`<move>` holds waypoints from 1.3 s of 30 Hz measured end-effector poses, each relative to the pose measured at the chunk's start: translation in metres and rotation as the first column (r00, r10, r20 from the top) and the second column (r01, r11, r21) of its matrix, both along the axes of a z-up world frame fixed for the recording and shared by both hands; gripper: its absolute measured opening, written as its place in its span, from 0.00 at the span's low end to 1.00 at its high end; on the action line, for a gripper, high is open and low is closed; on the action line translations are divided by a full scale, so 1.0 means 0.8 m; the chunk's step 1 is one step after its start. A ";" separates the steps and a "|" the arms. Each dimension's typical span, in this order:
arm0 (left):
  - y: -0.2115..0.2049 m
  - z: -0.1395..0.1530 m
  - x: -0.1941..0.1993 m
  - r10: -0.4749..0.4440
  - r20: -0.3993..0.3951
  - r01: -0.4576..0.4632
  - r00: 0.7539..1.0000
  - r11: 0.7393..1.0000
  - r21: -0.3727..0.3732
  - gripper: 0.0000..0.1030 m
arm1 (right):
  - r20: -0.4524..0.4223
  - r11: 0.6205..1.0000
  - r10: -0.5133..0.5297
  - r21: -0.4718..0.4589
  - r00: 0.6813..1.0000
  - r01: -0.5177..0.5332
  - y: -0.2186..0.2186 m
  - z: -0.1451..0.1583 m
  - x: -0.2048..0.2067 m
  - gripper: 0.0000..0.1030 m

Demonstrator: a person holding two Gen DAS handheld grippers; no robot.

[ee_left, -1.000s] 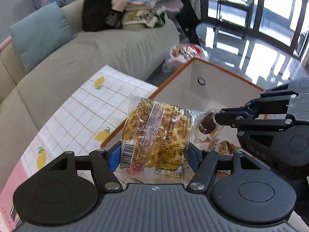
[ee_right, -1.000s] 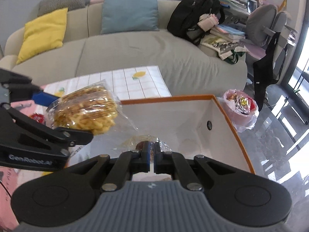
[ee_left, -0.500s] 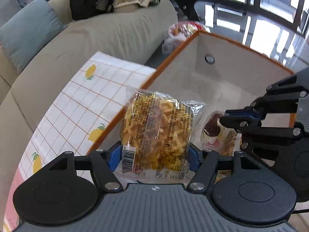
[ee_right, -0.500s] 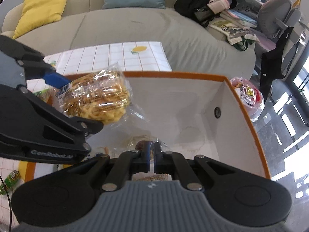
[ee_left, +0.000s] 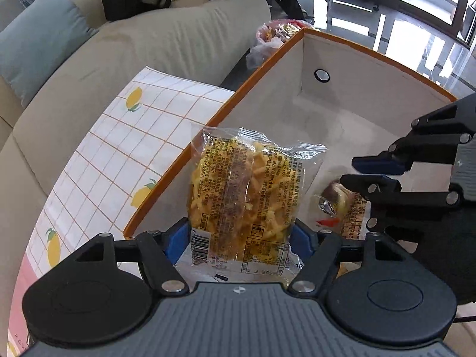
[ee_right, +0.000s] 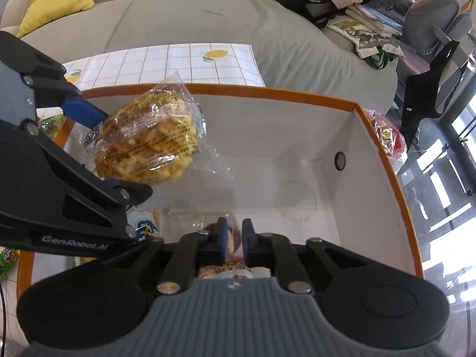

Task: Organize snacks
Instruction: 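Open both tools to release the packets into the orange box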

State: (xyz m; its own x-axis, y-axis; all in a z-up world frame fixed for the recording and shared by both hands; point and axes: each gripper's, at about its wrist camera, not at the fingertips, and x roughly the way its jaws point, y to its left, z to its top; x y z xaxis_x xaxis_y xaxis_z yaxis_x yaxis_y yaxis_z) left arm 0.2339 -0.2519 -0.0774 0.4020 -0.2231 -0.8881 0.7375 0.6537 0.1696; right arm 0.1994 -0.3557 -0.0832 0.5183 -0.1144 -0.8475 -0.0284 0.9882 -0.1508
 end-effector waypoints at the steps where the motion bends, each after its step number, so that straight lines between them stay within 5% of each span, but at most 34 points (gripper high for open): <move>1: 0.001 0.001 -0.001 0.004 0.005 -0.004 1.000 1.000 0.001 0.83 | 0.002 1.000 -0.003 -0.006 1.000 0.003 -0.001 0.001 -0.001 0.17; 6: 0.006 0.012 -0.006 0.008 0.030 -0.008 0.999 1.000 -0.014 0.86 | -0.008 0.999 -0.021 -0.032 1.000 0.021 -0.004 0.005 -0.003 0.53; 10: 0.008 0.028 -0.008 0.008 0.053 -0.006 0.999 0.999 -0.037 0.90 | -0.006 0.999 -0.040 -0.028 0.999 0.040 -0.008 0.011 -0.007 0.66; 20: 0.036 0.062 -0.021 0.058 0.082 -0.045 0.995 0.988 -0.148 1.00 | 0.060 0.995 -0.087 -0.038 0.994 0.089 -0.002 0.037 -0.025 0.78; 28: 0.078 0.093 -0.037 0.130 0.096 -0.105 0.987 0.968 -0.228 1.00 | 0.157 0.982 -0.186 0.063 0.970 0.178 0.007 0.060 -0.057 0.82; 39: 0.177 0.107 -0.076 0.352 0.121 -0.304 0.928 0.904 -0.300 1.00 | 0.321 0.985 -0.123 0.153 0.939 0.076 0.086 0.090 -0.106 0.83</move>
State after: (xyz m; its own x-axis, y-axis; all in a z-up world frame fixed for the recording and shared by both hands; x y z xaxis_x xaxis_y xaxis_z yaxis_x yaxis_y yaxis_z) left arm 0.1733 -0.1102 0.0078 0.6320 -0.2742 -0.7248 0.4491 0.8919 0.0541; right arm 0.1149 -0.2867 -0.0116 0.7622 -0.0754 -0.6429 0.0993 0.9951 0.0011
